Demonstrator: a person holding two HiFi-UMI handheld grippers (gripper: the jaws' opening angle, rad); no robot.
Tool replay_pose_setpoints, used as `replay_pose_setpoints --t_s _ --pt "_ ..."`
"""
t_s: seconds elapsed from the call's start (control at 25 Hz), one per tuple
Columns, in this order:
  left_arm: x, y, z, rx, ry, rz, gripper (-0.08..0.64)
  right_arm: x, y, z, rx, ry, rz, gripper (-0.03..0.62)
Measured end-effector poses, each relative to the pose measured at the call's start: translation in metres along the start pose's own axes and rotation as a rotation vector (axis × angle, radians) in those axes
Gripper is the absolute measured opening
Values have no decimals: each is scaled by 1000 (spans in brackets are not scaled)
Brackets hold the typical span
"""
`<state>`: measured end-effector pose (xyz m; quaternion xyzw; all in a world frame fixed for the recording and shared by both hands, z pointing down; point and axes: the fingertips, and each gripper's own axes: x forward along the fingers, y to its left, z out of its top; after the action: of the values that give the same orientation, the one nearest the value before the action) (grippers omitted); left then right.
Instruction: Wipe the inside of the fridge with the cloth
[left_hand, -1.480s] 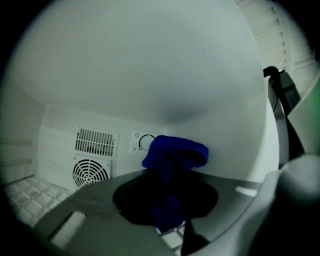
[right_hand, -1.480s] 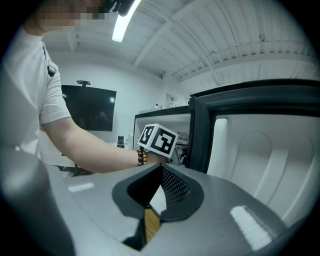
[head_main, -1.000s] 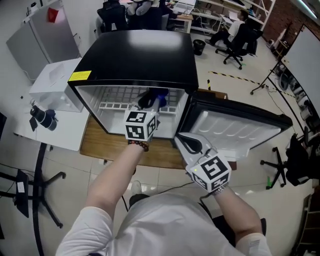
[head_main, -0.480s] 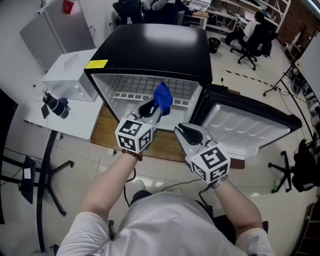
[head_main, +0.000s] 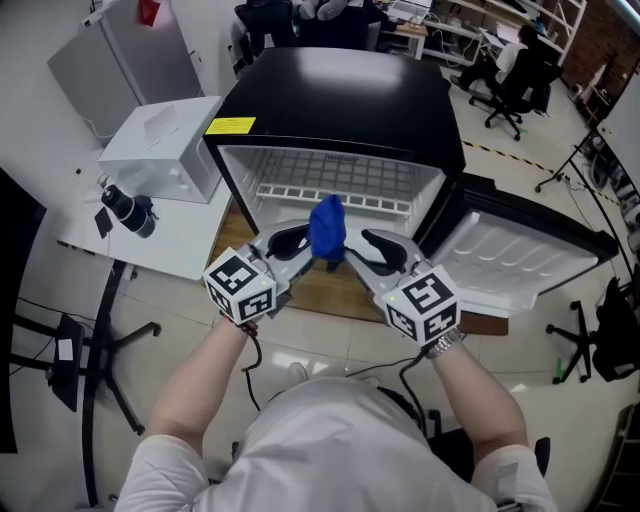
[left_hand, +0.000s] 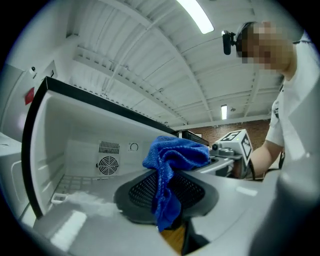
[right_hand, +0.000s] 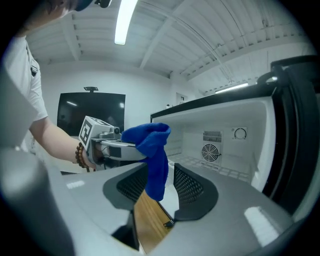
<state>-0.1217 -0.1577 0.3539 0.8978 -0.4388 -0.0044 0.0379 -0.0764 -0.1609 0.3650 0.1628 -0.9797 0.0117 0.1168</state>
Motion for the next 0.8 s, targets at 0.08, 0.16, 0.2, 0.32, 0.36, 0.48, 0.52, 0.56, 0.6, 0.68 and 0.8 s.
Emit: replay_pose_setpoints --t_s 0.08,0.16,0.2,0.32,0.36,0.48,0.52,0.56,0.6,0.68,0.8 --pt "-16 1 1 -8 5 -58 95 14 9 3 -12 3 42 170" --pt "-31 3 1 -15 16 -106 97 27 21 5 -18 6 96 172" --pt "-38 5 1 -20 21 -128 97 34 28 5 -19 6 125 173" --pt "-57 6 1 -31 32 -205 97 49 48 9 -25 4 217 179" --pt "-62 6 0 -35 38 -230 97 53 55 10 -28 6 249 181" --pt "-77 7 -3 -57 65 -280 98 64 74 10 -44 21 337 181" --pt "-81 8 -5 -64 72 -295 98 67 79 10 -45 24 362 181" --pt "-85 9 -6 -71 79 -311 98 71 84 11 -43 25 386 181" --pt "-89 9 -8 -77 86 -327 98 74 89 11 -39 26 411 181" --pt "-97 9 -12 -91 103 -363 98 79 101 10 -34 30 458 181" --pt "-107 8 -17 -113 126 -410 100 85 115 7 -33 38 508 181"
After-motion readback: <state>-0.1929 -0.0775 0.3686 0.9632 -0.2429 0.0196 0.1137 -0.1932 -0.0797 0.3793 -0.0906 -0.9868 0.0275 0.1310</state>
